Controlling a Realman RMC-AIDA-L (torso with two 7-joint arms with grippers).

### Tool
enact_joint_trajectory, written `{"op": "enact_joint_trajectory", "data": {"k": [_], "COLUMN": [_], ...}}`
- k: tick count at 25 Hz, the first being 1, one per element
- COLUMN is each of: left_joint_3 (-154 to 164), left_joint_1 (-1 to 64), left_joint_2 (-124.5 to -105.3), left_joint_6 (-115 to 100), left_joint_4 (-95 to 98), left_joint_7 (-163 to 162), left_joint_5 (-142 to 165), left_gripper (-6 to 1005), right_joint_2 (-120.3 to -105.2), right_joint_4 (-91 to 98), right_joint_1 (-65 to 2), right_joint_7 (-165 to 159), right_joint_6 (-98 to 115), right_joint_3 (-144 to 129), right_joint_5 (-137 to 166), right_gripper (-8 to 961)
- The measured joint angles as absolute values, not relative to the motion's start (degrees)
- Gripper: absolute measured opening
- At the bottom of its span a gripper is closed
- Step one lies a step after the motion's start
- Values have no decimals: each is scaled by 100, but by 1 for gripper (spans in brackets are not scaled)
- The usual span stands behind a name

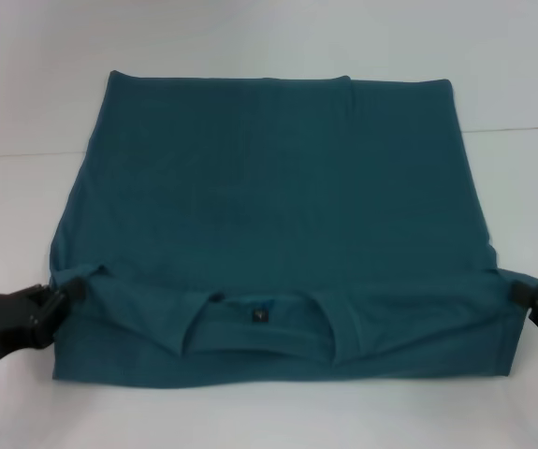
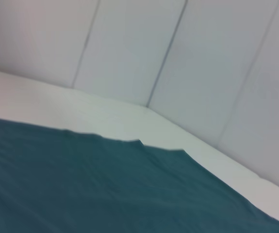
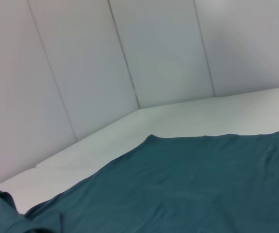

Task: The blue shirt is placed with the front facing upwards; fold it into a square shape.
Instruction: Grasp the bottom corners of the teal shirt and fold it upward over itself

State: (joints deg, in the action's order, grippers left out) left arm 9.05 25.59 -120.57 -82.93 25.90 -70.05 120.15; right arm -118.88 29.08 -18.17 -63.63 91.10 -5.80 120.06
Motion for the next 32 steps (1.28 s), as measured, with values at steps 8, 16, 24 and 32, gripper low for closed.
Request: {"op": "enact_joint_trajectory", "data": {"k": [8,16,24,32], "left_joint_3": [909,917,939,963], "left_joint_1": [2810,3232,3761,4149], "left_joint_2": [-12170,-12257,-12254,-12284], "left_joint_6": [-7525,-6650,-5837,-5126], "left_joint_4": [2496,2419,2258,2205], "left_joint_7": [-6971,-6957,-6883,-6748], "left_joint_5": [11787,11633,11540,11312], "left_gripper": [51,51,50,50], "right_joint_2": [-11902,-11900,-11892,-11863], "right_joint_4": [2733,2727,2713,2612], "right_joint_1": [-2079,-2394,-2706,-3001], "right_joint_7": [-6377,-6434,-6442,-6442], "right_joint_6": [8567,7891,7222,6713], "right_joint_3": [-586,-573,-612,-628], "right_joint_5": [11988,11925,11791,11782], "right_gripper": [32,32,32,32]}}
